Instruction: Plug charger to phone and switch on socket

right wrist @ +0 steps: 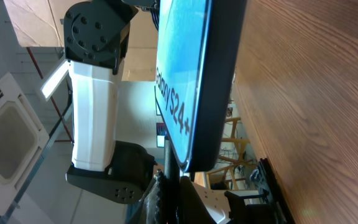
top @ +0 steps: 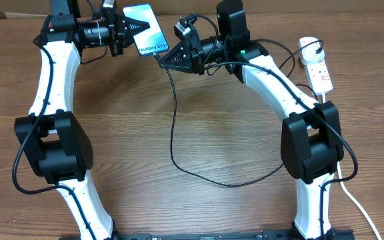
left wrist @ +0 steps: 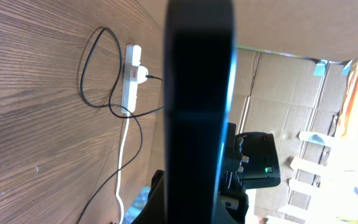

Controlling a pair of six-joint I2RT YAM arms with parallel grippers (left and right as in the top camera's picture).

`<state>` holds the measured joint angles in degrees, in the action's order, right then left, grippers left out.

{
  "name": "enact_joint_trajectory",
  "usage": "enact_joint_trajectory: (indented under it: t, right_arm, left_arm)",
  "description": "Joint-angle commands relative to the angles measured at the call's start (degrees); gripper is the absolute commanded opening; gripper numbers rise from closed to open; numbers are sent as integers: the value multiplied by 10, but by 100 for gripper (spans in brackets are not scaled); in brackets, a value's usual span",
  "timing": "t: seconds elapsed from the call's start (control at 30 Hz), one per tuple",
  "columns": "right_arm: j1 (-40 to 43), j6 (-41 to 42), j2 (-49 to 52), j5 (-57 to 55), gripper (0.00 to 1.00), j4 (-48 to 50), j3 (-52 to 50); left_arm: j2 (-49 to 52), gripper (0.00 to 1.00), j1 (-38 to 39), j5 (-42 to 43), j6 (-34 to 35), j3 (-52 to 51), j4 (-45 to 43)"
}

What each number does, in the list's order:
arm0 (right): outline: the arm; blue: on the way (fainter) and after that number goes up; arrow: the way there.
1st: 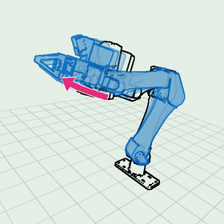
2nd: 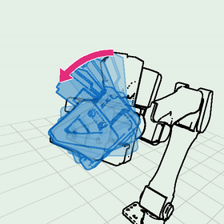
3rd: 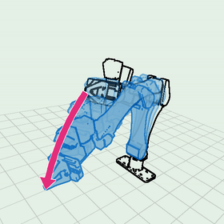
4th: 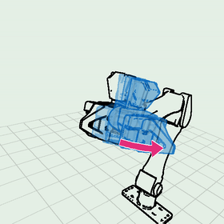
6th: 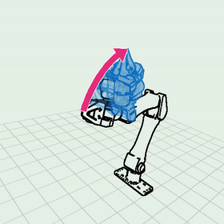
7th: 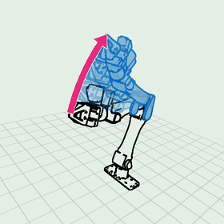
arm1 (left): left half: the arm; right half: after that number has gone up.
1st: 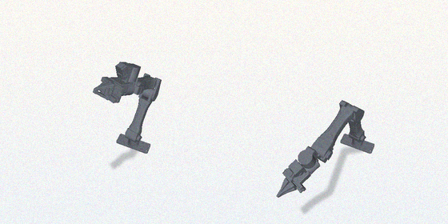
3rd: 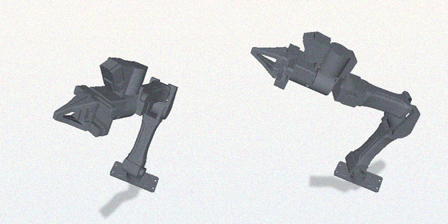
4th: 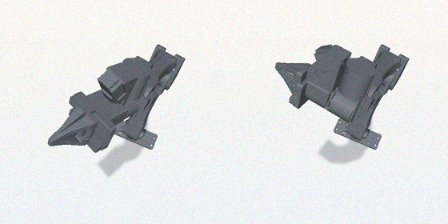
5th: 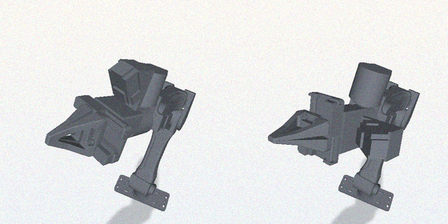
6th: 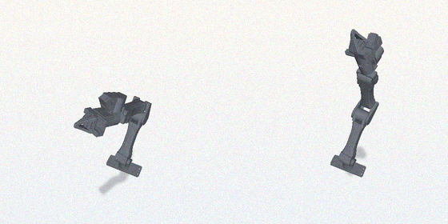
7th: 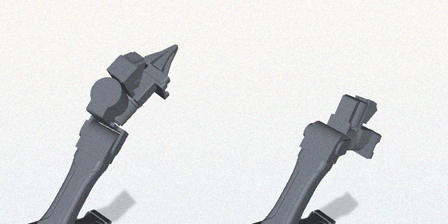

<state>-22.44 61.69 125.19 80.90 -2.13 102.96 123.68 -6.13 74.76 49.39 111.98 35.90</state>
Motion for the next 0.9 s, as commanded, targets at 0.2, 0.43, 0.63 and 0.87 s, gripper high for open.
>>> enact_joint_trajectory:
  t: [0.2,0.43,0.63,0.87]
  right_arm:
    - [-9,11,-17,-97,4,9,9]
    - [-9,11,-17,-99,4,9,9]
    - [-2,11,-17,-77,4,9,9]
    - [13,11,-17,-69,4,9,9]
  left_arm:
    - [-4,4,20,74,-3,6,3]
    - [-4,4,20,78,-3,6,3]
    - [-4,4,19,78,-6,6,2]
    - [-4,4,3,71,-11,6,2]
